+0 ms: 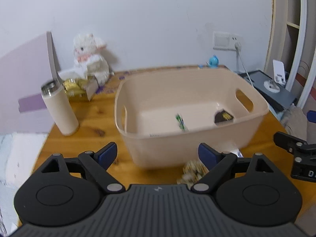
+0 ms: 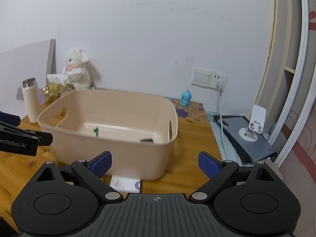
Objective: Organize objects
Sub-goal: 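Grasp the blue-and-white box with left tool while right tool grasps white card box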
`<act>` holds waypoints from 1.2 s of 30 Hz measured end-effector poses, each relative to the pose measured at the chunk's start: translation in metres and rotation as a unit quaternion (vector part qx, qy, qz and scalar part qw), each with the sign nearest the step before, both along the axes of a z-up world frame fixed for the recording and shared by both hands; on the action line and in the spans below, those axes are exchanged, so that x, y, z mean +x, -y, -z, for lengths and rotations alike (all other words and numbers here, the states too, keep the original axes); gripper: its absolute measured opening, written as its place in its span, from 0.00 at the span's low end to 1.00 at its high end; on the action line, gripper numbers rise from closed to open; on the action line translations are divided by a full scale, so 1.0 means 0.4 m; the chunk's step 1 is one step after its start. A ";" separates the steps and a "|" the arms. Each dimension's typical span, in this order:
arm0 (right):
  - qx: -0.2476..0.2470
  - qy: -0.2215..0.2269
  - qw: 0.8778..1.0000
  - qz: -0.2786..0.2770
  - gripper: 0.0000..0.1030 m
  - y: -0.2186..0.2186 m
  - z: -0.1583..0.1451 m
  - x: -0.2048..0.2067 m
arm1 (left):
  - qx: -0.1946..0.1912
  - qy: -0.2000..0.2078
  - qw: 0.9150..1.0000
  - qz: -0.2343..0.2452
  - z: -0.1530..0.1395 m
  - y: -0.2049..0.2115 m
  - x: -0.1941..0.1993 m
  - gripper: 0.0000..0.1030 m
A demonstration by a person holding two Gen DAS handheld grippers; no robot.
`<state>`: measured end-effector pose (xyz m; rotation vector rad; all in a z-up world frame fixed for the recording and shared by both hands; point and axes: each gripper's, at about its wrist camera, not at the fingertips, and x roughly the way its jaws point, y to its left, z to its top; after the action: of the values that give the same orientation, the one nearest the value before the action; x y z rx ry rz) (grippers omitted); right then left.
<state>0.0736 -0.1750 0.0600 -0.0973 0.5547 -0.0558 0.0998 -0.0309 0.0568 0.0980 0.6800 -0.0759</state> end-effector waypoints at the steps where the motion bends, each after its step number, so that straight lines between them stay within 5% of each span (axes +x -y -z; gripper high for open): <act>1: -0.001 -0.005 1.000 0.000 0.93 -0.001 0.009 -0.004 | -0.002 -0.007 1.000 0.003 0.012 0.003 -0.008 0.87; 19: -0.007 -0.094 0.996 0.002 0.93 0.010 0.187 0.010 | -0.032 -0.126 0.991 0.015 0.230 0.018 -0.017 0.87; 27: -0.001 -0.115 0.993 0.005 0.93 0.016 0.236 0.028 | -0.058 -0.143 0.987 0.033 0.249 0.032 -0.012 0.87; 36: 0.005 -0.125 0.992 -0.001 0.93 0.000 0.267 0.064 | -0.037 -0.134 0.990 0.030 0.274 0.023 0.008 0.88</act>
<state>0.0991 -0.1749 -0.0469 -0.0947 0.8050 -0.0397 0.1031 -0.0402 -0.0527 0.0372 0.9413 -0.1731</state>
